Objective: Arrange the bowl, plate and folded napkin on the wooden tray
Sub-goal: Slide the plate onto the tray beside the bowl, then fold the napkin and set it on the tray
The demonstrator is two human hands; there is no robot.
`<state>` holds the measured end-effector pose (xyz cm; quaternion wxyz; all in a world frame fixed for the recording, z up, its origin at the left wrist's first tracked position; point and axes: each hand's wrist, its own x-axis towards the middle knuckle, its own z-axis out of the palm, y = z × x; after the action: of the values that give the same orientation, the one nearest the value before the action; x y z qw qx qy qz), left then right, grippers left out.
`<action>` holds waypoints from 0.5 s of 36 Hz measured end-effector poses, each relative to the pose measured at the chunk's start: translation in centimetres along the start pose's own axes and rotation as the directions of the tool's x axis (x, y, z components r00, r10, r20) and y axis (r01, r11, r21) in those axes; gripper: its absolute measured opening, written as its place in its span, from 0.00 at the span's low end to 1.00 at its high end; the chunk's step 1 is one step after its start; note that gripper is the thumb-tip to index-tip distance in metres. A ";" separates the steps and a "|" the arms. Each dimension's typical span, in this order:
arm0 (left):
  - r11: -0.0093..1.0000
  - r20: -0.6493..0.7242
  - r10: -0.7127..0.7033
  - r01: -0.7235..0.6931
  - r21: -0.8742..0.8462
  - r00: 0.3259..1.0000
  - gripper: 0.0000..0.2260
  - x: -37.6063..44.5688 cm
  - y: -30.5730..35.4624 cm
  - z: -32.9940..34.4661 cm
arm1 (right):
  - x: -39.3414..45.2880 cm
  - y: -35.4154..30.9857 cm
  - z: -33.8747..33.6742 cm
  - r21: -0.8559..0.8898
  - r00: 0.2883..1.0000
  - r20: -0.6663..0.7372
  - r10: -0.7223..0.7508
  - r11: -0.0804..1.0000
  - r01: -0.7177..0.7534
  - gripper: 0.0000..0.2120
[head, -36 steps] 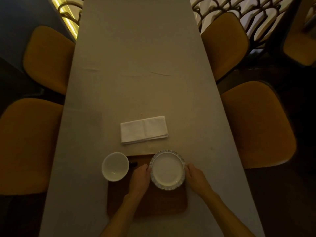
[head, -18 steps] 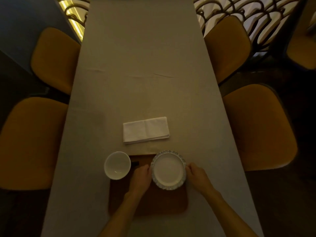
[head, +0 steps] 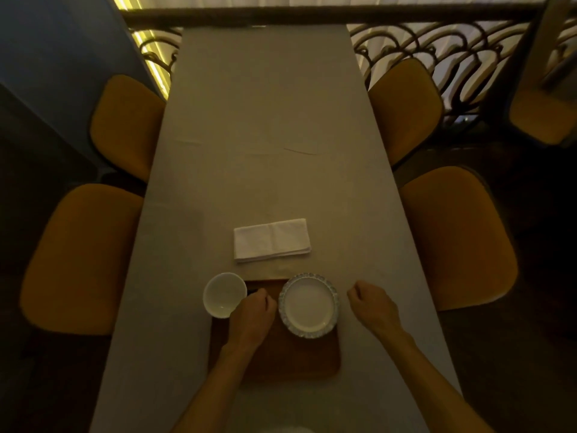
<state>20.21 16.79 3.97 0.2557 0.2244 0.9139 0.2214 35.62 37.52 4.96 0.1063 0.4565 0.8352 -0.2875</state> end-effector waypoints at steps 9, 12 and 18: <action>0.994 -0.067 0.101 -0.097 0.055 0.993 0.15 -2.4 -0.1 -2.0 | -3.2 -3.2 -0.1 -0.080 0.986 -0.056 -0.157 0.985 0.152 0.16; 0.993 -0.082 0.107 -0.102 0.064 0.991 0.16 -3.2 -0.5 -2.3 | -4.1 -4.2 0.6 -0.091 0.974 -0.069 -0.218 0.973 0.211 0.15; 0.989 -0.107 0.105 -0.092 0.118 0.989 0.13 -4.1 -1.8 -2.8 | -5.3 -6.3 1.9 -0.162 0.947 -0.095 -0.307 0.943 0.289 0.15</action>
<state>21.21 12.39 6.67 0.1790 0.2704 0.9258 0.1941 33.27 30.07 8.13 0.0447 0.3320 0.9184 -0.2108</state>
